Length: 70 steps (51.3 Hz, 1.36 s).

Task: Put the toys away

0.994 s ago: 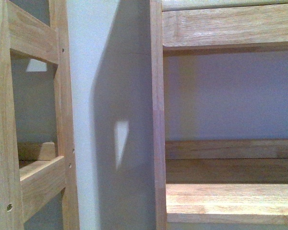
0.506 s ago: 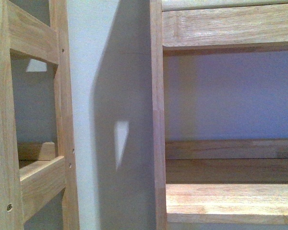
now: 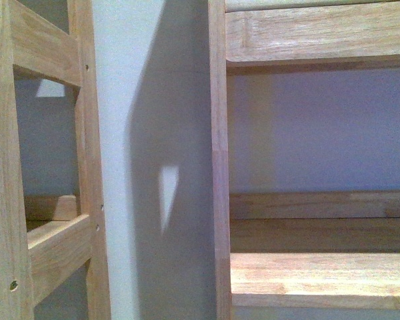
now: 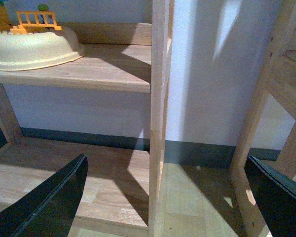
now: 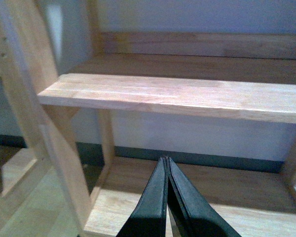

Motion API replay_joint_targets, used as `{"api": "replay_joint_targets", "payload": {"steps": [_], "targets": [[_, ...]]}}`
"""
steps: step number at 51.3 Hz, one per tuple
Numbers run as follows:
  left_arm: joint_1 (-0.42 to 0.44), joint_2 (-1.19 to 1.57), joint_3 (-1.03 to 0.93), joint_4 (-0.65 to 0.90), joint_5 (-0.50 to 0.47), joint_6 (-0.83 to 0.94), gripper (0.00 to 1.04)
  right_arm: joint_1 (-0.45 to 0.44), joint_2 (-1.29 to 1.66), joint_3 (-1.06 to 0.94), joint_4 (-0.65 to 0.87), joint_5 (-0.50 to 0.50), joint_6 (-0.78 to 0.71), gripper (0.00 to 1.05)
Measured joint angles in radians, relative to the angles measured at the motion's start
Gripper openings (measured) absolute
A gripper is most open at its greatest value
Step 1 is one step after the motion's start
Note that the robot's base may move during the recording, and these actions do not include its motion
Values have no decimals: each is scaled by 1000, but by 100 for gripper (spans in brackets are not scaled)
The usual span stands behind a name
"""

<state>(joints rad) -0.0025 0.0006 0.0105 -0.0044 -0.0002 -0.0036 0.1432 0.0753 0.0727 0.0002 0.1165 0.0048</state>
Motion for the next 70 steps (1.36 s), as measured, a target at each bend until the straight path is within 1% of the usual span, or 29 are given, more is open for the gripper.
{"api": "replay_joint_targets", "payload": {"steps": [1,4,7,22,40,41,43,46,54,60,67,70], "targets": [[0,0,0,0,0,0,99,-14,-2,-1,-2,-24,1,3],[0,0,0,0,0,0,99,-96,-12,-6,-4,-100,-1,3],[0,0,0,0,0,0,99,-127,-18,-10,-4,-103,0,3],[0,0,0,0,0,0,99,-140,-63,-58,-3,-116,-1,3],[0,0,0,0,0,0,99,-141,-68,-59,-2,-117,-2,4],[0,0,0,0,0,0,99,-141,-68,-59,-2,-116,-2,6],[0,0,0,0,0,0,99,-141,-68,-59,-2,-117,-2,13],[0,0,0,0,0,0,99,-141,-68,-59,-2,-117,-2,20],[0,0,0,0,0,0,99,-141,-68,-59,-2,-117,-2,44],[0,0,0,0,0,0,99,-141,-68,-59,-2,-116,-2,59],[0,0,0,0,0,0,99,-141,-68,-59,-2,-117,-2,89],[0,0,0,0,0,0,99,-141,-68,-59,-2,-117,-2,96]]}}
